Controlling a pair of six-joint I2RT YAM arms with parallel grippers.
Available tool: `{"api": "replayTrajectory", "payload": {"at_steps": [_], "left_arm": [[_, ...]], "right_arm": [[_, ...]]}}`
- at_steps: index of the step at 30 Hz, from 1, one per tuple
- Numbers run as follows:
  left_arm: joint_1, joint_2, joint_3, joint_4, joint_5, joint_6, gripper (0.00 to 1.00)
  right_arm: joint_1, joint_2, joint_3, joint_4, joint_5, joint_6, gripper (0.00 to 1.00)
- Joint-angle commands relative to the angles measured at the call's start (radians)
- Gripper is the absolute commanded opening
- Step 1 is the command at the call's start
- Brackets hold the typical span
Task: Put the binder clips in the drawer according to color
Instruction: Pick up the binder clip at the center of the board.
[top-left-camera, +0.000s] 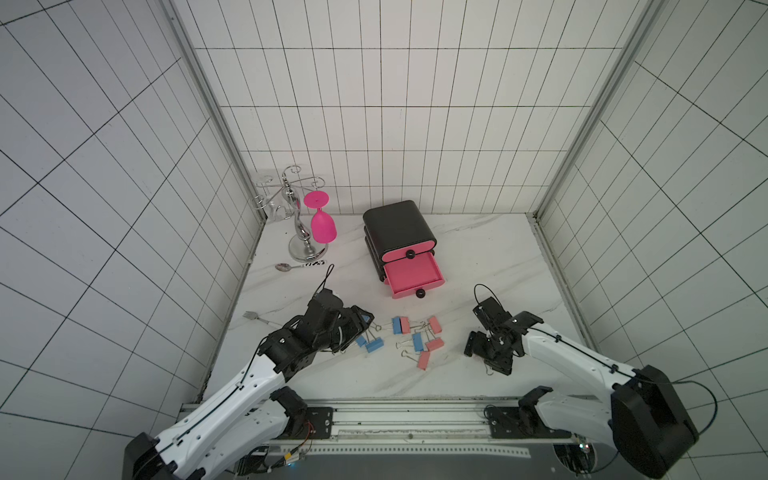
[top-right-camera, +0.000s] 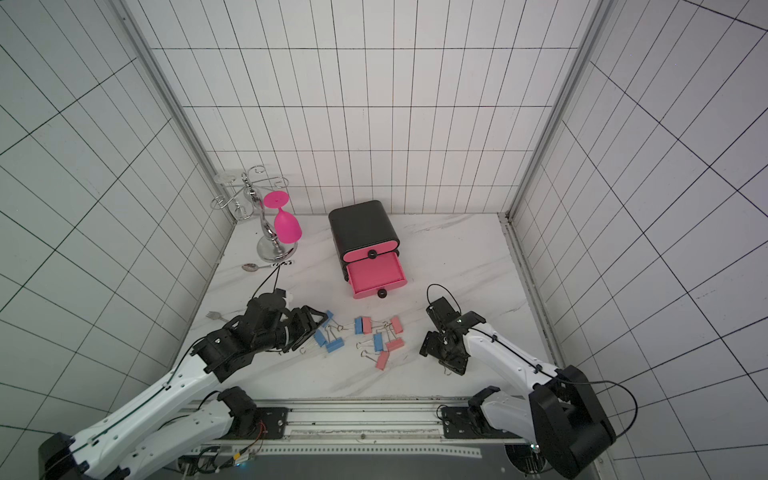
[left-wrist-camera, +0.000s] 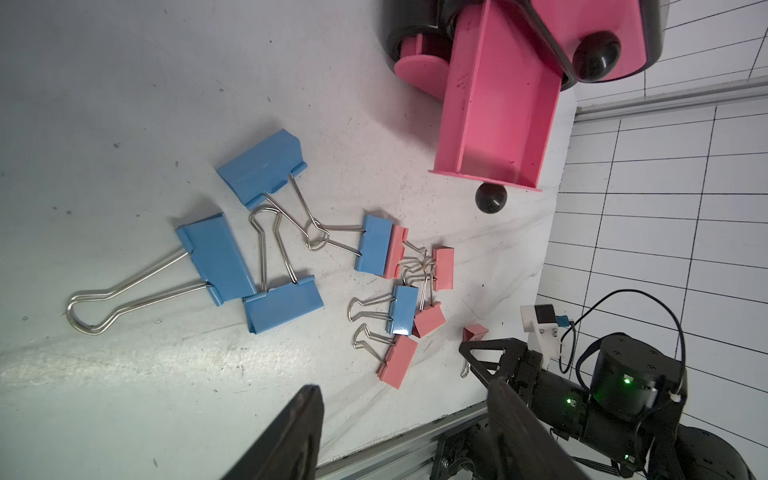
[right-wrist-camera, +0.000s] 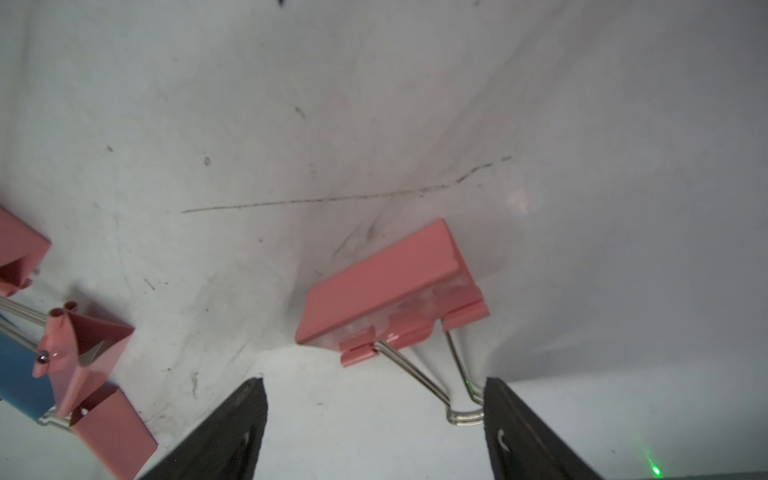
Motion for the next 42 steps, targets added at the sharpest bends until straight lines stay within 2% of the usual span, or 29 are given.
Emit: {"api": "replayTrajectory", "payload": {"at_steps": [1,6,11,15,21,28,35,39,42], "left_arm": [[-0.004,-0.019,0.021,-0.010,-0.012,0.000,0.66],[-0.004,-0.028,0.025,-0.023,-0.016,-0.003,0.66],[-0.005,-0.040,0.027,-0.033,-0.024,-0.004,0.66],[-0.004,-0.045,0.028,-0.040,-0.027,-0.003,0.66],[-0.005,-0.044,0.030,-0.037,-0.030,-0.005,0.66],[-0.004,-0.042,0.034,-0.036,-0.033,-0.005,0.66],[-0.004,-0.038,0.030,-0.024,-0.036,-0.005,0.66],[-0.004,-0.021,0.029,0.003,-0.032,-0.006,0.66],[-0.005,-0.003,0.033,0.018,-0.026,-0.005,0.66]], "right_arm": [[-0.009,-0.004,-0.010,0.004,0.009,0.014,0.83],[-0.029,-0.001,-0.025,0.014,0.018,0.011,0.84],[-0.048,0.040,-0.035,0.068,-0.020,-0.008,0.84],[-0.042,0.018,-0.034,0.088,-0.040,-0.004,0.83],[0.018,-0.019,-0.041,0.118,-0.059,0.046,0.83],[0.076,0.027,0.000,0.153,-0.068,0.054,0.83],[0.077,-0.006,0.081,-0.049,0.061,0.013,0.78],[0.075,-0.043,0.113,-0.150,0.153,-0.016,0.79],[0.052,-0.028,0.123,-0.173,0.167,-0.038,0.80]]}}
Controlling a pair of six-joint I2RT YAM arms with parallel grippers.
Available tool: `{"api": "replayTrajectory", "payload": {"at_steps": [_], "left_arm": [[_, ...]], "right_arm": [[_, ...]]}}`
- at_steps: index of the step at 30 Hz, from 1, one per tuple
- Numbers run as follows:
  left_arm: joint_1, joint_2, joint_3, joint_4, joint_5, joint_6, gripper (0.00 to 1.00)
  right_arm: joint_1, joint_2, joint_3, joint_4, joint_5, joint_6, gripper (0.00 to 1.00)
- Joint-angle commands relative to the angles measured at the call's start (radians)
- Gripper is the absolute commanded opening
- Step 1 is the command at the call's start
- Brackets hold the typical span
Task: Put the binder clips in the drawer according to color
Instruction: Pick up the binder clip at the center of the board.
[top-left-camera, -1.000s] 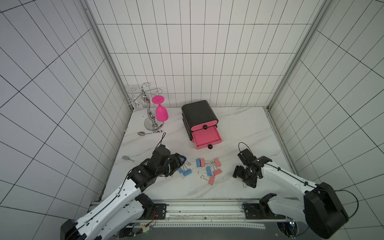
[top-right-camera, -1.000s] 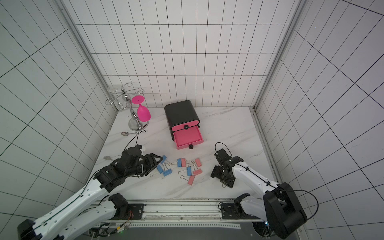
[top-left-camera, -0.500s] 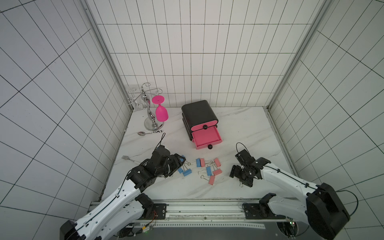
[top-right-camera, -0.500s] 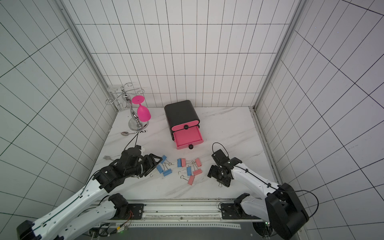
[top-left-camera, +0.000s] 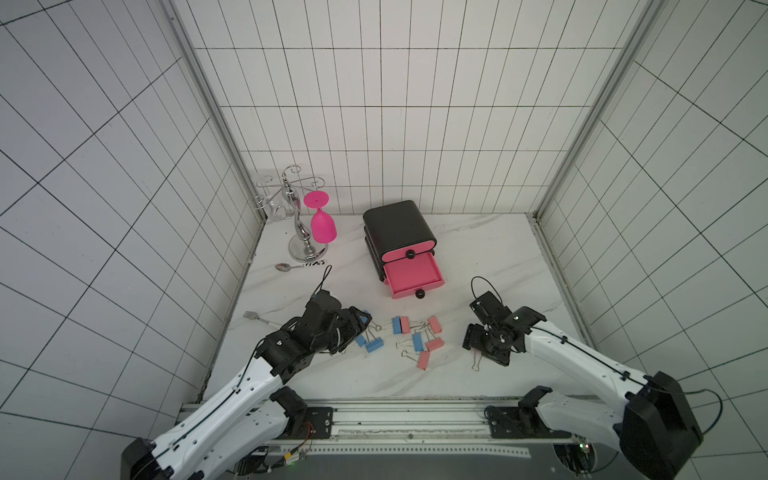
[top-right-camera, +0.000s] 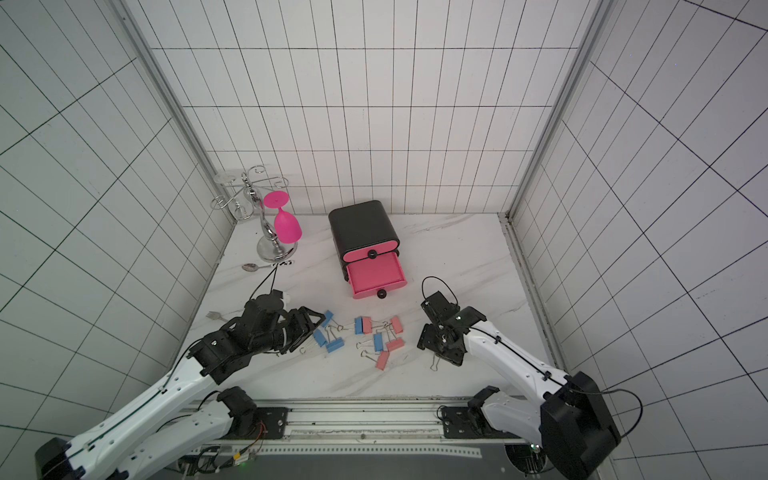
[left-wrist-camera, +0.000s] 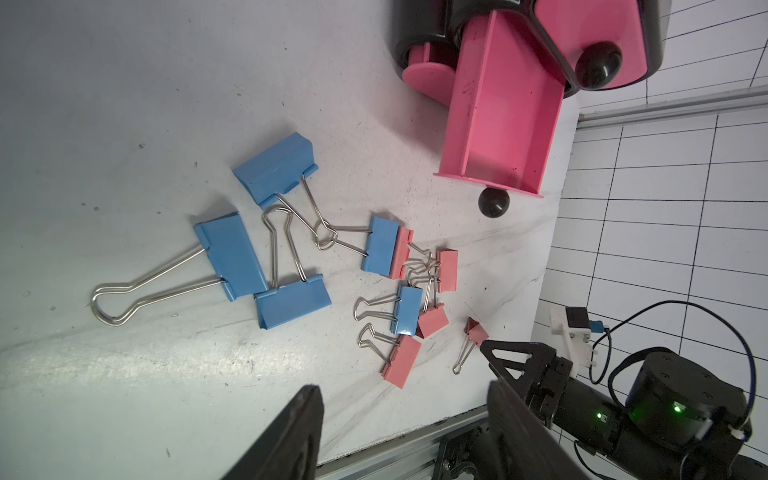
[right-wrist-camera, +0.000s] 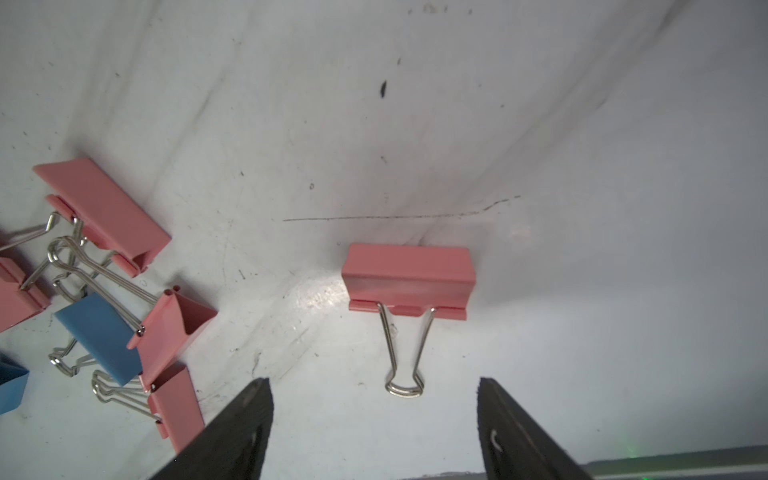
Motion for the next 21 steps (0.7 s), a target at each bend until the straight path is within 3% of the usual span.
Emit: {"api": "replayTrajectory", "payload": {"at_steps": [1,12,21], "left_arm": [[-0.003,0.015,0.035,0.044,-0.005,0.005,0.66],[-0.002,0.035,0.050,0.050,0.001,0.020,0.66],[-0.001,0.035,0.047,0.052,-0.007,0.021,0.66]], "right_arm": [[-0.022,0.019,0.022,-0.099,0.068,-0.043,0.81],[-0.080,0.161,0.104,-0.054,0.097,-0.133,0.82],[-0.092,0.267,0.121,0.005,0.068,-0.162,0.77]]}}
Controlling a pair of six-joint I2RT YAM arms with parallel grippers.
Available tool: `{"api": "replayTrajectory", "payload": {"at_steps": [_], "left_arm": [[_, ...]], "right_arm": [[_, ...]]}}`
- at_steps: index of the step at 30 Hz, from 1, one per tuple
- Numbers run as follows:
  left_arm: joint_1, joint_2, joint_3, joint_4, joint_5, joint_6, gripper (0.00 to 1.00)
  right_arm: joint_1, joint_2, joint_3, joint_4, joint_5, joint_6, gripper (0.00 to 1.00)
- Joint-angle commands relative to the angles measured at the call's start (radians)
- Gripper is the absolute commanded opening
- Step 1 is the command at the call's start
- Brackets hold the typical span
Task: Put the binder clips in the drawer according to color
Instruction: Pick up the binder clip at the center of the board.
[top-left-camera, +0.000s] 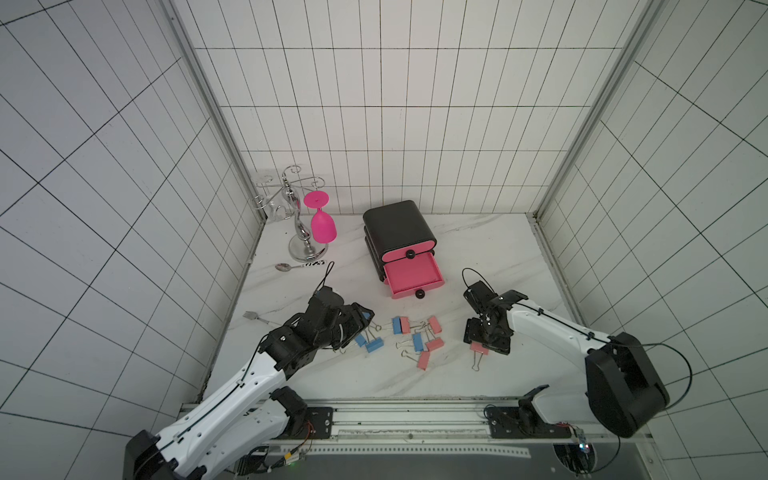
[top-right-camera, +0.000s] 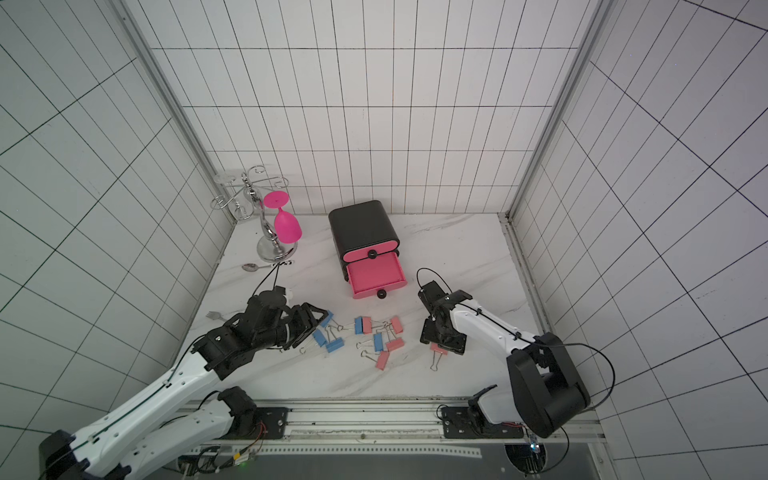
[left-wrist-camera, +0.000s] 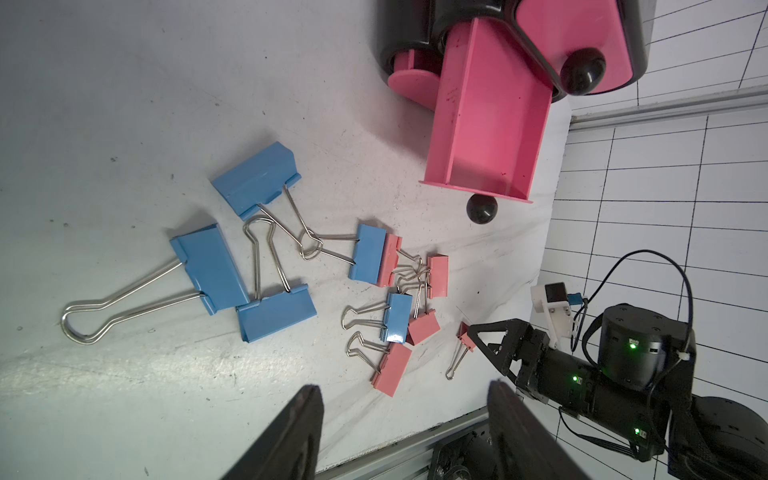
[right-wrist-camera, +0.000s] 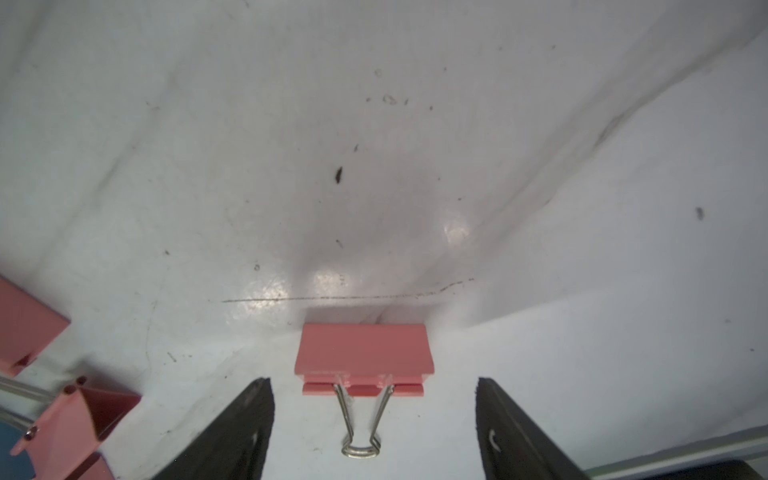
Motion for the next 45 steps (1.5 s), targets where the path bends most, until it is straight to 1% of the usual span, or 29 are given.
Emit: {"api": "replayTrajectory", "payload": {"at_steps": [1,16,29,32,38,41,45], "left_arm": [[-0.001,-0.001,0.025,0.023,-0.009,0.017,0.66],[0.000,-0.005,0.019,0.027,-0.021,0.013,0.67],[0.000,-0.019,0.024,0.012,-0.013,0.006,0.67],[0.000,-0.024,0.026,0.000,-0.011,0.004,0.67],[0.000,-0.049,0.043,-0.037,-0.017,0.009,0.67],[0.000,-0.050,0.062,-0.058,-0.017,0.021,0.67],[0.000,-0.038,0.096,-0.064,-0.014,0.039,0.67]], "right_arm": [[-0.013,0.024,0.022,0.019,0.002,-0.024,0.77],[-0.041,0.067,0.004,0.055,-0.028,-0.027,0.69],[-0.048,0.050,-0.036,0.067,-0.064,-0.012,0.63],[-0.048,0.047,-0.044,0.072,-0.068,-0.011,0.60],[-0.049,-0.013,-0.032,0.055,-0.074,0.008,0.48],[-0.050,-0.054,0.003,0.029,-0.076,0.008,0.44],[-0.050,-0.085,0.101,-0.016,-0.079,-0.002,0.42]]}}
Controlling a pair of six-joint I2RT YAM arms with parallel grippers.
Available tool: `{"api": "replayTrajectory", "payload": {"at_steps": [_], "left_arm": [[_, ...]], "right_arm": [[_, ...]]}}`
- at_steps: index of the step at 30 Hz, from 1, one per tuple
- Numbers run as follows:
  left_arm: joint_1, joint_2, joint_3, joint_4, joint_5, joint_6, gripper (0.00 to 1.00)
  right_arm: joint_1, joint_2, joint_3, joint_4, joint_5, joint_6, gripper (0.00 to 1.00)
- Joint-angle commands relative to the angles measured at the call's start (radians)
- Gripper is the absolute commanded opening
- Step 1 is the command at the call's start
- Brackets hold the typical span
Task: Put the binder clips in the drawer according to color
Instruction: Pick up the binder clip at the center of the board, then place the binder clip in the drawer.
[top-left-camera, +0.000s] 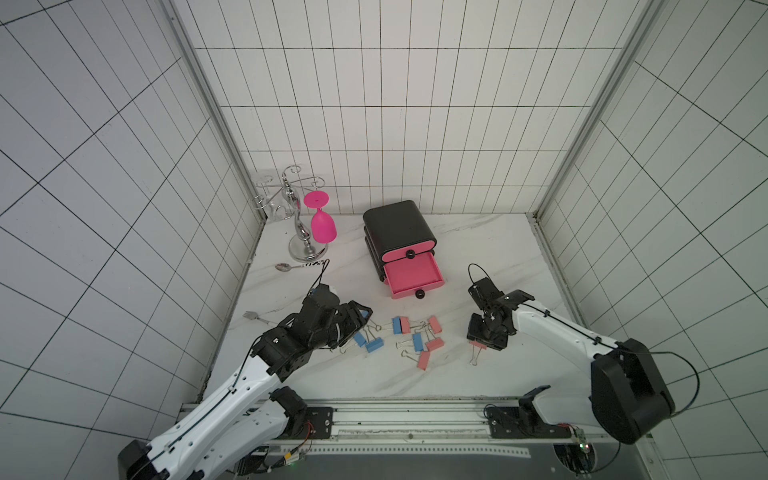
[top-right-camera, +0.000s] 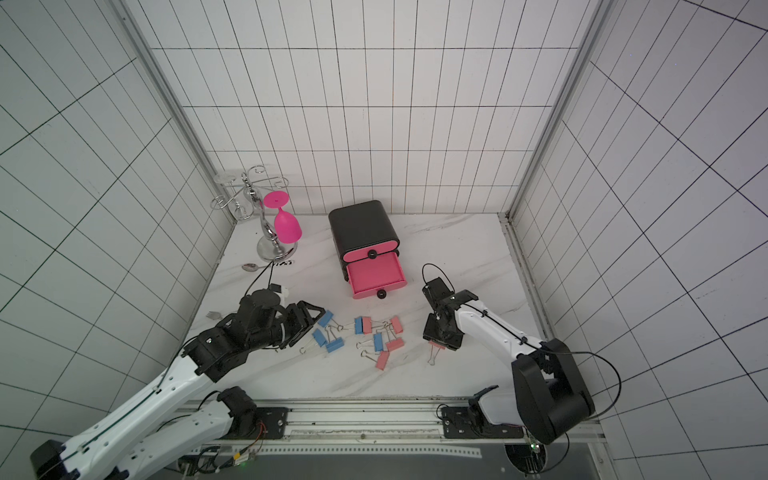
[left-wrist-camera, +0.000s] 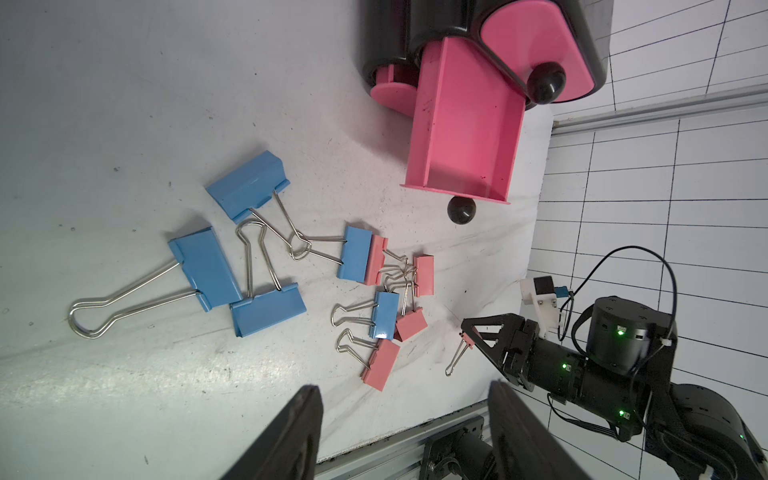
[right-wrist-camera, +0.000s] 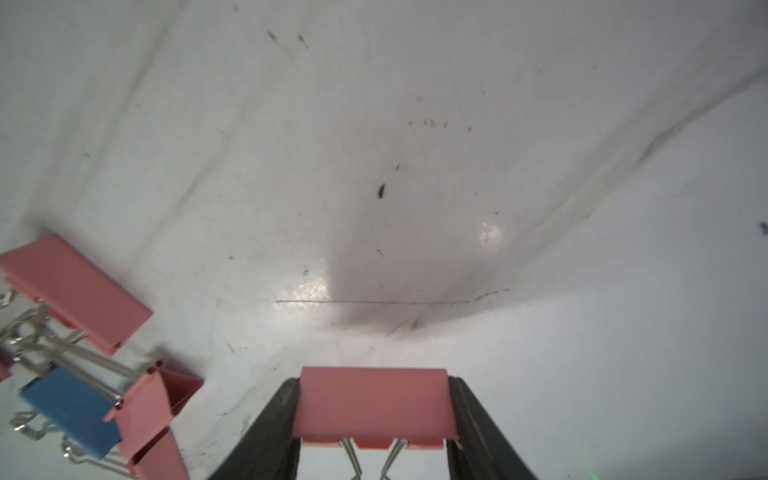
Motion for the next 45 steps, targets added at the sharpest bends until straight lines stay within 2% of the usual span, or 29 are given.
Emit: {"api": "replayTrajectory", "payload": {"at_steps": [1,8,14,16,18,21,23,30,36,42,45], "left_arm": [[0.000,0.005,0.055,-0.011,-0.008,0.035,0.67],[0.017,0.105,0.140,0.015,0.026,0.086,0.67],[0.110,0.193,0.174,0.060,0.093,0.109,0.67],[0.144,0.203,0.178,0.110,0.150,0.113,0.67],[0.147,0.221,0.185,0.118,0.114,0.156,0.67],[0.199,0.269,0.198,0.136,0.179,0.157,0.67],[0.205,0.302,0.229,0.126,0.183,0.171,0.67],[0.213,0.368,0.286,0.105,0.182,0.194,0.67],[0.234,0.366,0.303,0.107,0.202,0.193,0.67],[0.261,0.366,0.320,0.119,0.271,0.205,0.67],[0.278,0.361,0.331,0.112,0.301,0.206,0.67]], "right_arm": [[-0.012,-0.033,0.099,-0.052,-0.006,-0.002,0.42],[-0.023,0.026,0.322,-0.062,-0.053,0.006,0.42],[-0.039,0.188,0.516,-0.009,-0.108,0.015,0.42],[-0.045,0.242,0.574,0.011,-0.145,0.028,0.42],[-0.044,0.286,0.606,0.067,-0.143,0.040,0.42],[-0.054,0.360,0.689,0.073,-0.187,0.056,0.42],[-0.054,0.402,0.734,0.073,-0.206,0.069,0.42],[-0.056,0.487,0.776,0.231,-0.266,0.183,0.43],[-0.053,0.528,0.789,0.267,-0.277,0.224,0.45],[-0.038,0.534,0.793,0.254,-0.223,0.226,0.63],[-0.032,0.521,0.793,0.239,-0.191,0.211,0.68]]}}
